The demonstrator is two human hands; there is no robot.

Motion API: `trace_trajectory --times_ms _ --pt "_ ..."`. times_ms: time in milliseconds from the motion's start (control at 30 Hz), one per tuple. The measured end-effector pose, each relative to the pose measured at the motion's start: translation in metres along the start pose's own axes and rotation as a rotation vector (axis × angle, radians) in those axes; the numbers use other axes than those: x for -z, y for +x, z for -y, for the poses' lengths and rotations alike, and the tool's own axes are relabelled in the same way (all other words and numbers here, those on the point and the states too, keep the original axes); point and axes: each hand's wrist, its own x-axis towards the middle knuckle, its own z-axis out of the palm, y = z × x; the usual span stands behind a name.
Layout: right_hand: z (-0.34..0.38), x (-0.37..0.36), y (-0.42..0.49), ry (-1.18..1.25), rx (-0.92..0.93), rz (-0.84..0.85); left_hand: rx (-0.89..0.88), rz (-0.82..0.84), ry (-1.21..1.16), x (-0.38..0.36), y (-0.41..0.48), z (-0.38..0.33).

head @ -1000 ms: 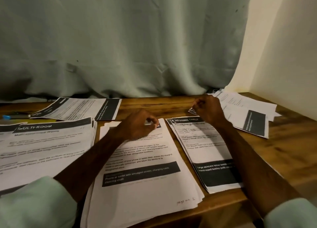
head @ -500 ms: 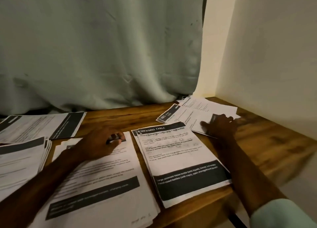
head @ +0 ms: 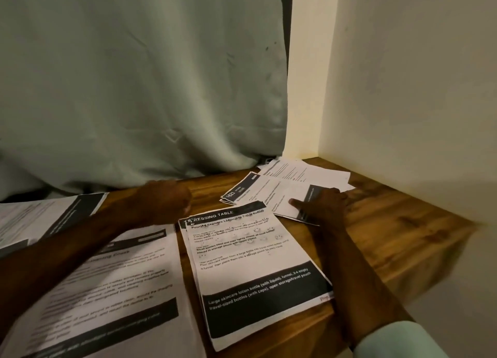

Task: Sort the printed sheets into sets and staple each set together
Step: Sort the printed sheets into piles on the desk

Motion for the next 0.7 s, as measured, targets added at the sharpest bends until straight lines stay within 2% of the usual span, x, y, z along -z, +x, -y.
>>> trace_trajectory --times_ms 133,267,333,400,500,633,700 --pt "0.011 0.017 -0.015 0.004 -0.029 0.036 -0.077 -0.216 -0.283 -0.008 0.038 -0.072" --pt "0.02 0.023 -0.018 -0.102 0.136 -0.191 -0.166 -0.256 -0.502 -0.046 0.058 -0.15" --pt "0.025 0.023 -0.015 -0.055 0.198 -0.188 -0.172 -0.368 -0.512 -0.066 0.061 -0.167" --pt "0.032 0.024 -0.003 -0.036 0.219 -0.07 -0.169 -0.469 -0.547 -0.079 0.063 -0.169" --pt "0.055 0.038 0.021 -0.072 0.302 0.103 -0.163 -0.512 -0.563 -0.085 0.069 -0.168" --pt "0.074 0.045 0.052 -0.354 0.238 0.439 -0.159 -0.539 -0.559 -0.084 0.069 -0.173" --pt "0.077 0.038 0.063 -0.438 0.242 0.552 -0.149 -0.568 -0.555 -0.086 0.067 -0.173"
